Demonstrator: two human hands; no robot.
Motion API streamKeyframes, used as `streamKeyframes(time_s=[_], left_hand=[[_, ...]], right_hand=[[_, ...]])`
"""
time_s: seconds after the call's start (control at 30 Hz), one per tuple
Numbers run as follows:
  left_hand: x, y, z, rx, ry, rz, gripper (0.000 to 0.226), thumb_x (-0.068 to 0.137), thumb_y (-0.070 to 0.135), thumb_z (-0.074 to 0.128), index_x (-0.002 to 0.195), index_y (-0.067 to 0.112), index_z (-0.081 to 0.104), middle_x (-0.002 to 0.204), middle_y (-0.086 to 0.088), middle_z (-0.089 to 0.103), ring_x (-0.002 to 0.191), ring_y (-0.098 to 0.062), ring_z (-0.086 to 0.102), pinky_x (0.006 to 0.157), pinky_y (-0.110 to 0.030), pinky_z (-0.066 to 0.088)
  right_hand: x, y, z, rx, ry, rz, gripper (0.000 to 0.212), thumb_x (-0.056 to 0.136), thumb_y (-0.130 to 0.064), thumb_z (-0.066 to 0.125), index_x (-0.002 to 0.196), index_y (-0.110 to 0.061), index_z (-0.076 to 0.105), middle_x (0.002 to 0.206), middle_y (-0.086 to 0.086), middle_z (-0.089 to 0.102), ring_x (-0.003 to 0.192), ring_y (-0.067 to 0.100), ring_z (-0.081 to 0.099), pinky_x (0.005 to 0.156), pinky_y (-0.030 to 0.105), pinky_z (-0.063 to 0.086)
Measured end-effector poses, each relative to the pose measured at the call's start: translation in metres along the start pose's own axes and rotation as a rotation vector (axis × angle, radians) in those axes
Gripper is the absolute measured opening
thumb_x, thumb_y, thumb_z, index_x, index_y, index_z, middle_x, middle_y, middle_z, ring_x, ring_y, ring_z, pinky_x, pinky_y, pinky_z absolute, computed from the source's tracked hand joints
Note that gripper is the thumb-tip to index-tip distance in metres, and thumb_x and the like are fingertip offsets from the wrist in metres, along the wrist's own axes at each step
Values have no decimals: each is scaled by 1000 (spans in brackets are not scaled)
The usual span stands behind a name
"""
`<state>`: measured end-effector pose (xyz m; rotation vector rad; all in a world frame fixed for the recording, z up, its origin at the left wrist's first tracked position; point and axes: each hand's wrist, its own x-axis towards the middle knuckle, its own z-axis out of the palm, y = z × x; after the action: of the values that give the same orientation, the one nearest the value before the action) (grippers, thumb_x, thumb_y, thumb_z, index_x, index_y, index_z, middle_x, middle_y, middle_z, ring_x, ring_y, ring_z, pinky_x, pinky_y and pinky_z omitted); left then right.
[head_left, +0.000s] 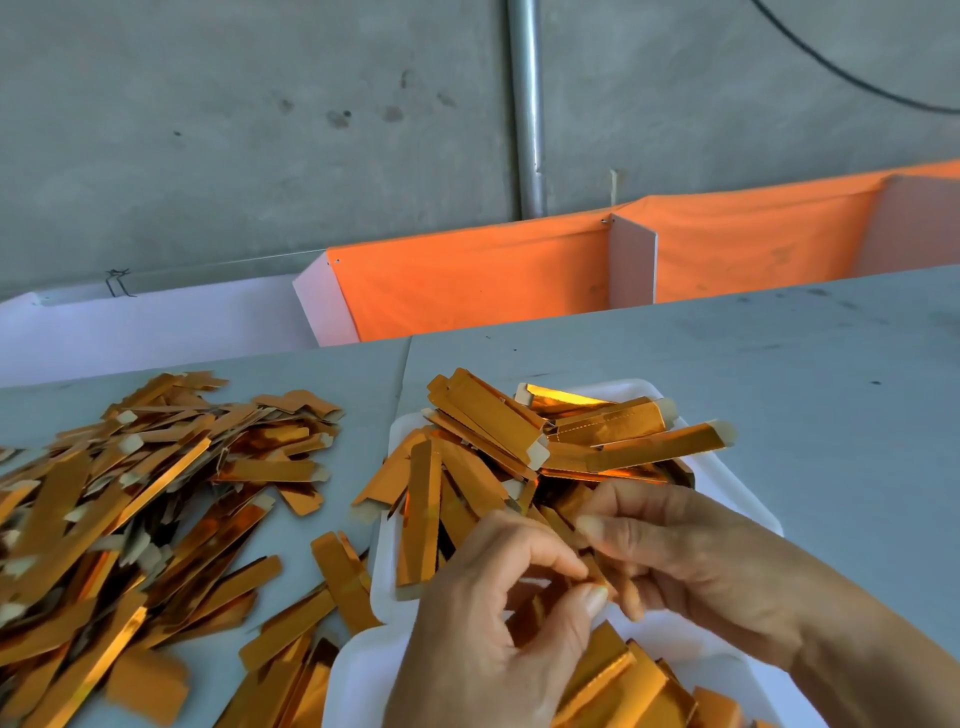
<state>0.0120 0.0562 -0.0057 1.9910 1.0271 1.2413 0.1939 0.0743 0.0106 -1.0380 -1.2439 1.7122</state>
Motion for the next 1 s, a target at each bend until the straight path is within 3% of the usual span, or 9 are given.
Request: streamKeyframes(time_s=[0.13, 0.2, 0.27, 0.37, 0.43, 0.53, 0.63, 0.77, 1.0], left_hand=[[-2, -4, 5, 242, 44, -38, 49, 76, 73, 42, 71, 28, 62, 81, 16, 59, 89, 1, 56, 71, -13, 43], [-1, -6, 5, 305, 142, -50, 53, 83, 69, 41, 64, 23, 58, 68, 12, 54, 81, -2, 54, 64, -13, 41], [-1, -7, 4, 381, 247, -40, 41, 82, 59, 41, 55, 29, 45, 56, 11, 44, 74, -1, 51, 62, -9, 38], [0, -5, 2, 479, 314, -50, 35, 83, 46, 45, 54, 38, 27, 50, 13, 32, 66, 5, 49, 63, -2, 37], [-1, -6, 3, 528, 283, -109, 39, 86, 42, 50, 55, 38, 27, 53, 10, 35, 57, -4, 47, 62, -6, 39], [-2, -7, 2, 551, 210, -186, 36, 90, 45, 45, 59, 35, 31, 63, 9, 42, 60, -5, 45, 66, -7, 37], [-1, -5, 2, 558, 143, -215, 26, 93, 49, 37, 70, 36, 38, 74, 14, 45, 70, -1, 47, 64, -7, 37], [1, -5, 3, 575, 81, -221, 21, 94, 48, 38, 78, 36, 44, 78, 18, 46, 77, 1, 49, 61, -9, 38], [1, -9, 3, 546, 44, -249, 10, 96, 34, 46, 89, 39, 50, 93, 22, 50, 88, 6, 49, 73, -2, 38]], right_hand=[[5, 2, -7, -211, 556, -183, 17, 86, -25, 66, 69, -19, 66, 59, 3, 63, 57, 15, 63, 57, 26, 51], [9, 8, -18, -611, 879, -290, 17, 90, -20, 60, 74, -23, 64, 66, 0, 68, 65, 19, 65, 57, 27, 50], [12, 12, -29, -954, 1004, -340, 11, 91, -18, 57, 86, -21, 66, 80, 1, 67, 71, 22, 60, 54, 24, 42], [19, 22, -37, -1306, 871, -82, 19, 94, -31, 50, 106, -25, 63, 81, -4, 58, 80, 22, 55, 68, 30, 40], [26, 27, -36, -1538, 744, 140, 22, 96, -43, 41, 108, -37, 58, 78, -12, 53, 92, 16, 58, 91, 33, 36], [32, 27, -33, -1510, 691, 186, 17, 96, -47, 40, 106, -44, 54, 89, -18, 61, 103, 9, 58, 110, 38, 18], [29, 24, -34, -1478, 683, 118, 18, 96, -46, 43, 111, -45, 52, 105, -21, 65, 106, 8, 58, 111, 39, 19], [34, 26, -18, -1306, 510, -108, 34, 94, -25, 56, 125, -39, 56, 119, -9, 58, 107, 13, 56, 93, 24, 45], [43, 26, -15, -1310, 371, -150, 38, 96, -19, 54, 126, -42, 55, 118, -10, 45, 101, 5, 43, 89, 14, 39]])
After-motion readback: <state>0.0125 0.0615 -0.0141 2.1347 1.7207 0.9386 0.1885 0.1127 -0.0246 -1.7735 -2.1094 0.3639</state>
